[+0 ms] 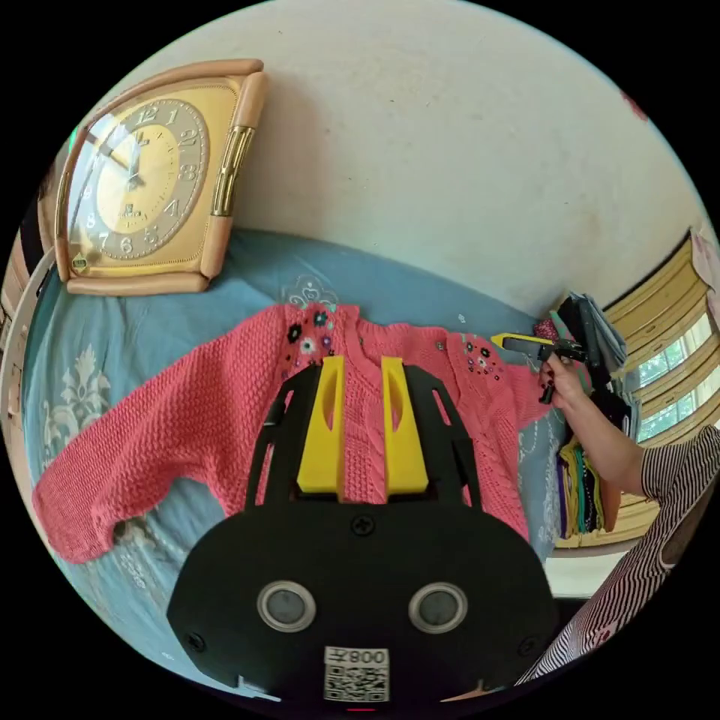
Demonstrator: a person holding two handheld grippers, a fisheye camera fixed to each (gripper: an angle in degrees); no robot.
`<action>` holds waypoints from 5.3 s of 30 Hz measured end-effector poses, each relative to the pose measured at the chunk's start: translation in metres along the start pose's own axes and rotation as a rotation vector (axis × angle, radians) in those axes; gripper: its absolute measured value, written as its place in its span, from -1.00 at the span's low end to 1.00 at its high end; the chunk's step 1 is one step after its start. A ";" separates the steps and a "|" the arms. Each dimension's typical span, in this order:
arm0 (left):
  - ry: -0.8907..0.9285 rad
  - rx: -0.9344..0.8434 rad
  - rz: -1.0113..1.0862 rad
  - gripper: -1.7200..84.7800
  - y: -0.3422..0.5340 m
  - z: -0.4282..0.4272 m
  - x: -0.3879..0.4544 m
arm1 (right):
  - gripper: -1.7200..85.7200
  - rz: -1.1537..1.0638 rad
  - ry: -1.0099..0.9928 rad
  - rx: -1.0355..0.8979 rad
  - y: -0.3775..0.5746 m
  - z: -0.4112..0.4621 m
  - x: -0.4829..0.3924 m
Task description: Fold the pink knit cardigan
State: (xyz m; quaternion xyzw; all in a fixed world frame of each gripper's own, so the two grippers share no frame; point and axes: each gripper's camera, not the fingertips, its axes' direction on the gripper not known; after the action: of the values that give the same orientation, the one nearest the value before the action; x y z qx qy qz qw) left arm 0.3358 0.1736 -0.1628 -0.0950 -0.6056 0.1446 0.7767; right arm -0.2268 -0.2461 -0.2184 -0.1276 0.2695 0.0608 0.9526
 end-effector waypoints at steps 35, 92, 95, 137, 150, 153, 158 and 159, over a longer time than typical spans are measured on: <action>-0.158 -0.351 -0.455 -0.87 0.418 -0.080 0.063 | -0.93 -0.078 -0.298 -0.278 -0.057 0.139 -0.112; 0.123 -0.344 -0.430 -0.87 0.486 -0.031 0.144 | -0.93 -0.368 0.009 -0.240 -0.017 0.073 -0.217; 0.273 -0.402 -0.430 -0.82 0.490 -0.005 0.169 | -0.90 -0.322 -0.051 -0.277 0.010 0.056 -0.211; 0.629 -0.385 -0.379 -0.94 0.463 0.082 0.228 | -0.87 -0.214 0.142 -0.317 0.105 0.075 -0.232; 0.538 -0.290 -0.311 -0.94 0.442 0.009 0.147 | -0.91 0.064 -0.304 0.121 0.123 -0.031 -0.172; 0.430 -0.297 -0.361 -0.94 0.447 0.011 0.111 | -0.91 0.049 -0.295 0.087 0.115 0.002 -0.182; 0.384 -0.300 -0.428 -0.93 0.457 0.029 0.068 | -0.90 0.075 -0.250 -0.041 0.108 0.071 -0.188; 0.373 -0.307 -0.425 -0.93 0.457 0.031 0.067 | -0.90 0.083 -0.254 -0.056 0.108 0.081 -0.188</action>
State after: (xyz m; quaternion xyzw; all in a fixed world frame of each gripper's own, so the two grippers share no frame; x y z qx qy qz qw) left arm 0.2710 0.6253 -0.2421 -0.1073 -0.4738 -0.1337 0.8638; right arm -0.3653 -0.1285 -0.0751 -0.1340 0.1498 0.1234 0.9718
